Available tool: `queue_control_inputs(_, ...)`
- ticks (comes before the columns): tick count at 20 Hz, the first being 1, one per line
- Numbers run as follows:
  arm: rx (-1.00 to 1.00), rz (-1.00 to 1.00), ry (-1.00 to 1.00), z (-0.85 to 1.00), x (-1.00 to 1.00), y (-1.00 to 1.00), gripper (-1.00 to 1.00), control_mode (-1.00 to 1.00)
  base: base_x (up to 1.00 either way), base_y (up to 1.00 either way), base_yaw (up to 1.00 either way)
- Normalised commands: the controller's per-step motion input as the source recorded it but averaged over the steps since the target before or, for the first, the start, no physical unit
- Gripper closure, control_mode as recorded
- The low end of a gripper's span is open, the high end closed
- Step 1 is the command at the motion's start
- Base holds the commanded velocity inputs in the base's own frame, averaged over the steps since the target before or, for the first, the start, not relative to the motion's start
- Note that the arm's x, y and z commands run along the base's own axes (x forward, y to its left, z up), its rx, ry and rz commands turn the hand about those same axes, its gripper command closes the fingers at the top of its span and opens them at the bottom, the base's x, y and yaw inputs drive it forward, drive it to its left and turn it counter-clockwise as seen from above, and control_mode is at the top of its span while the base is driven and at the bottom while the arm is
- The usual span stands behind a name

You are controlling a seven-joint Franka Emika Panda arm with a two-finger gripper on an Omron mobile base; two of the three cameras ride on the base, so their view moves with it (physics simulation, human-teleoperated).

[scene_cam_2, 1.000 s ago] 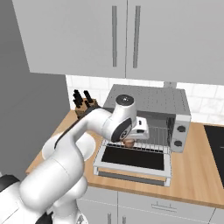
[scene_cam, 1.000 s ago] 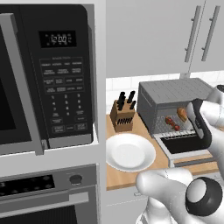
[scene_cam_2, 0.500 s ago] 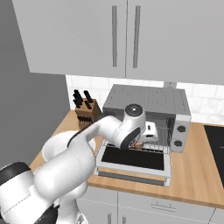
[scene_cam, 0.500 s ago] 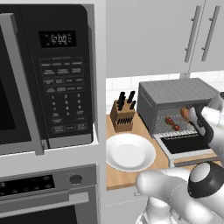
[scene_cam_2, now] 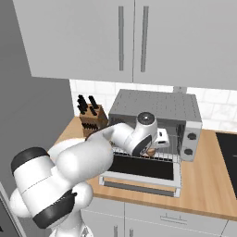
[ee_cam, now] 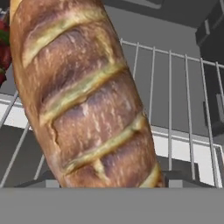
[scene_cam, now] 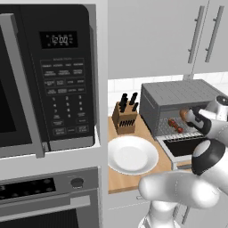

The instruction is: Pick up the kebab skewer and baguette bread, and place them inside the toaster oven. Close the toaster oven door and start by setting the timer.

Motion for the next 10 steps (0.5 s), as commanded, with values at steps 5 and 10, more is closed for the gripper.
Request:
queue_control_inputs(5,0.00,0.09,0.00,-0.26,0.22,-0.05,1.00,-1.00,0.00,0.00,0.00)
queue_control_inputs(10,0.00,0.05,0.02,-0.21,0.10,-0.11,1.00,-1.00,0.00,0.00,0.00)
